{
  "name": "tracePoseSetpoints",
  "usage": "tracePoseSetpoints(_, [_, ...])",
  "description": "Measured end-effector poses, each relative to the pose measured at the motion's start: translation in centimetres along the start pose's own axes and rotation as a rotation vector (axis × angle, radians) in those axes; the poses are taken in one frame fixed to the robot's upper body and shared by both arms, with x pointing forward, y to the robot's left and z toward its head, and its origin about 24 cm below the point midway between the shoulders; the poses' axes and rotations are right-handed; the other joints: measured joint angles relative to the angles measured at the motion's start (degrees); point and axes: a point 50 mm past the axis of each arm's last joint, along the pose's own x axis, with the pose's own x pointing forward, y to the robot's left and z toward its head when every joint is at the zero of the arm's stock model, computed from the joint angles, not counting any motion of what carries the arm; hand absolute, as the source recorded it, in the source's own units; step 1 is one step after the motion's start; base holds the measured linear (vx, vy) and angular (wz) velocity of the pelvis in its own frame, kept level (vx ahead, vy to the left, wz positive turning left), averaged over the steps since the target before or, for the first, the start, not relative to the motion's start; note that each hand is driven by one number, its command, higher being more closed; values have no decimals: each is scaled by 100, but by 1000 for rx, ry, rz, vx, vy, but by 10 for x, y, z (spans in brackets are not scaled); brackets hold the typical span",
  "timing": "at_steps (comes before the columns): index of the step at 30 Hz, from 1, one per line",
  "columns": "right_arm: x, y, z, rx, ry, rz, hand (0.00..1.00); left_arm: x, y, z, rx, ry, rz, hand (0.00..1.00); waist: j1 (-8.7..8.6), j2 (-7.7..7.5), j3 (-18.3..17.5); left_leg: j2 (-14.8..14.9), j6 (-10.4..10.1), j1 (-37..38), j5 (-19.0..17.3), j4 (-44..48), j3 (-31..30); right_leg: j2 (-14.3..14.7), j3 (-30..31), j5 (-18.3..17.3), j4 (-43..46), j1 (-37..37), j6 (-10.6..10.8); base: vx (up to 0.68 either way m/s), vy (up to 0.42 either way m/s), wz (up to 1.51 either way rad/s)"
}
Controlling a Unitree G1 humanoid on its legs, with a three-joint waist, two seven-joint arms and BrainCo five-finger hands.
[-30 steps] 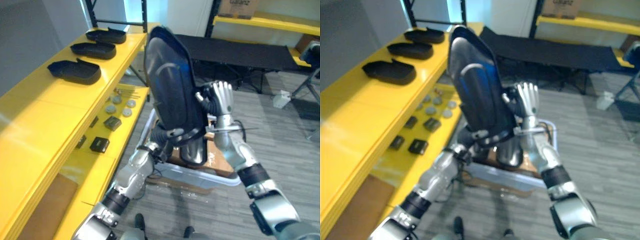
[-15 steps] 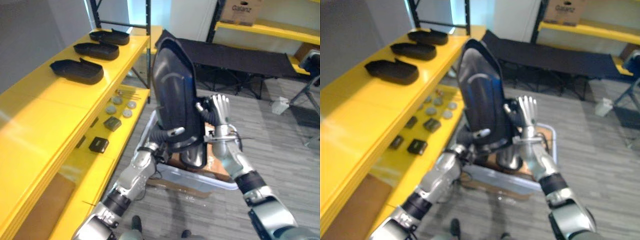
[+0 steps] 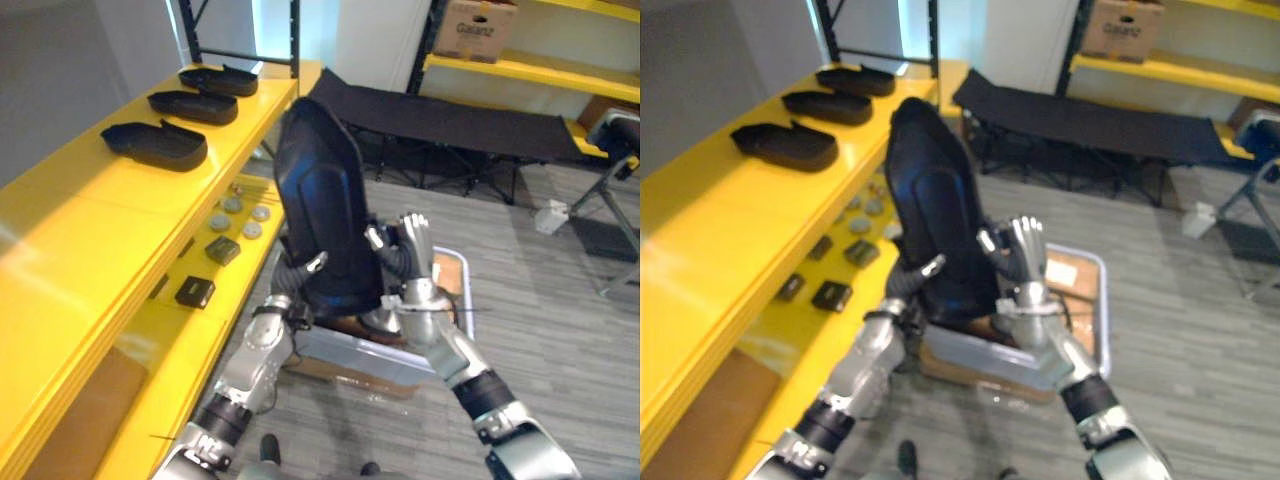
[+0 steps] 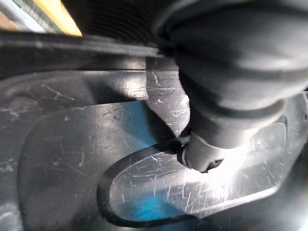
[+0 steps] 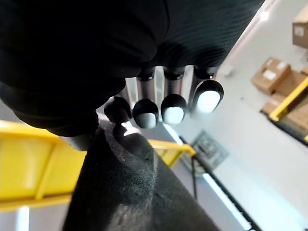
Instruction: Walk over and take plastic housings, then place them on the shelf
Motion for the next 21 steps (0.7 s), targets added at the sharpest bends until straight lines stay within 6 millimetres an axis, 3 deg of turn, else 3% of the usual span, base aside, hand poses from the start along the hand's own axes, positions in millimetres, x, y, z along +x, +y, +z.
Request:
tracePoseSetpoints(1, [0, 1, 1, 7, 0, -2, 100, 0, 0, 0, -10, 0, -1, 100, 0, -3, -2, 0, 0, -2, 0, 0, 4, -1, 1, 0, 0, -3, 0, 10, 5, -3])
tracePoseSetpoints(2, [-1, 1, 1, 10, -3, -2, 0, -1, 0, -1, -37, 8, -9, 100, -1, -6, -4, 0, 0, -3, 0, 1, 10, -3, 6, 2, 0, -8, 3, 0, 0, 0])
tracePoseSetpoints(9, [-6, 5, 21, 109, -76, 25, 0, 0, 1, -1, -186, 26, 0, 100, -36, -11, -7, 4, 0, -30, -3, 8, 55, -2, 58, 16, 55, -57, 19, 15, 5, -3])
tracePoseSetpoints(14, [-6, 6, 21, 221, -13, 24, 0, -1, -1, 1, -80, -11, 50, 100, -32, -44, 14, 9, 0, -102, 1, 35, 71, -12, 113, 9, 243, -228, 6, 0, 0, 0])
tracePoseSetpoints(16, [-3, 5, 22, 291, 27, -1, 0, 4, -3, 9, -21, -57, 66, 100, -25, -100, 103, 28, 25, -225, -37, 216, 59, -22, 118, -55, 408, -329, -22, -19, 0, 2])
tracePoseSetpoints(18, [6, -2, 30, 424, 29, -70, 0, 13, -14, 34, 4, -169, 69, 100, -16, -162, 441, 93, 40, -686, -260, 856, 4, -74, 130, -225, 917, -708, -49, -69, -8, 8])
tracePoseSetpoints(21, [13, -8, 37, 547, 28, -132, 0, 18, -23, 57, 15, -297, 101, 100, -28, -125, 870, 159, 62, -1149, -613, 1722, -59, -173, 199, -496, 1578, -1077, -48, -151, 34, 3])
